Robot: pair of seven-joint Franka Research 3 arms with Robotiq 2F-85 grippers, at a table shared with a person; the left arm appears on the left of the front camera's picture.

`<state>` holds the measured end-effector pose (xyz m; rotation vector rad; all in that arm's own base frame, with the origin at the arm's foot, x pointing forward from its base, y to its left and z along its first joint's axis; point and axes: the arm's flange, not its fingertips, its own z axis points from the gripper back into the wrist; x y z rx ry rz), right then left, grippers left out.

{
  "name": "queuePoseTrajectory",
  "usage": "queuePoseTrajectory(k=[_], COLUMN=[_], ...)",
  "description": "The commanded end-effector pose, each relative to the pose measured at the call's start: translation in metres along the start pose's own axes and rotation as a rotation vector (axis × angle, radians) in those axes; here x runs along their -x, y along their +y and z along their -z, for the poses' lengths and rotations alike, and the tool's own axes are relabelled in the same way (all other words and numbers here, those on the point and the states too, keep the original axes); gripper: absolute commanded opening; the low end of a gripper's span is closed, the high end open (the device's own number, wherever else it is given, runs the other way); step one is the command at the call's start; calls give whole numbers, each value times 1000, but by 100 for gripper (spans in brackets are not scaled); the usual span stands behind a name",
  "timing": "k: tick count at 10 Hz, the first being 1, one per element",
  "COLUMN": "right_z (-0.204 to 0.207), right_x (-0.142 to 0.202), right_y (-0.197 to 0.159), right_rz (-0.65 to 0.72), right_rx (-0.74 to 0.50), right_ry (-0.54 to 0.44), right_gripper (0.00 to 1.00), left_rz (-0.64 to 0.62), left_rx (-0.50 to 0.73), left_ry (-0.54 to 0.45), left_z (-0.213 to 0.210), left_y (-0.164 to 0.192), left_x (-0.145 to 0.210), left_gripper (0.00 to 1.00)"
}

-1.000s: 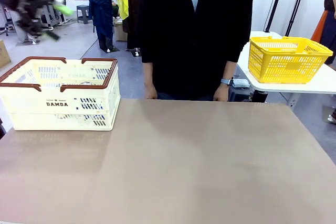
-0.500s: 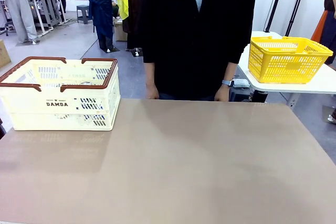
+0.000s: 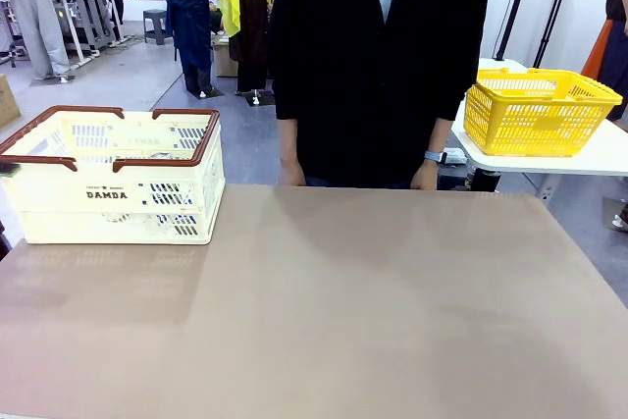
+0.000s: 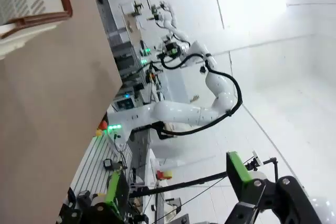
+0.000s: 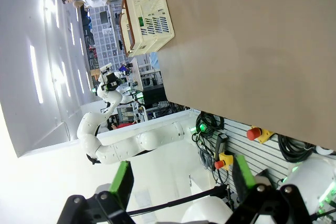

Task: Place the drinks into the Shopping basket.
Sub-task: Pick up one drink and place it into the Shopping basket.

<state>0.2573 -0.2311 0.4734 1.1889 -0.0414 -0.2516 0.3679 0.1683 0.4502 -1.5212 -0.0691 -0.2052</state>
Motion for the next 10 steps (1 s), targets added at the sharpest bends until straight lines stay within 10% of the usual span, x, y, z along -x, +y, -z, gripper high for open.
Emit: queuePoseTrajectory(k=[1,10], right_z=[0,0], right_x=[2,2], right_y=[4,4], right_rz=[11,11], right_rx=[-10,-10], right_ry=[-2,-2], right_gripper=[100,100], left_rz=[-7,-7], left_rx=[-16,-16], left_ry=[-93,-93], left_z=[-20,-20], left_y=[-16,-16], left_x=[27,27], left_gripper=[100,100])
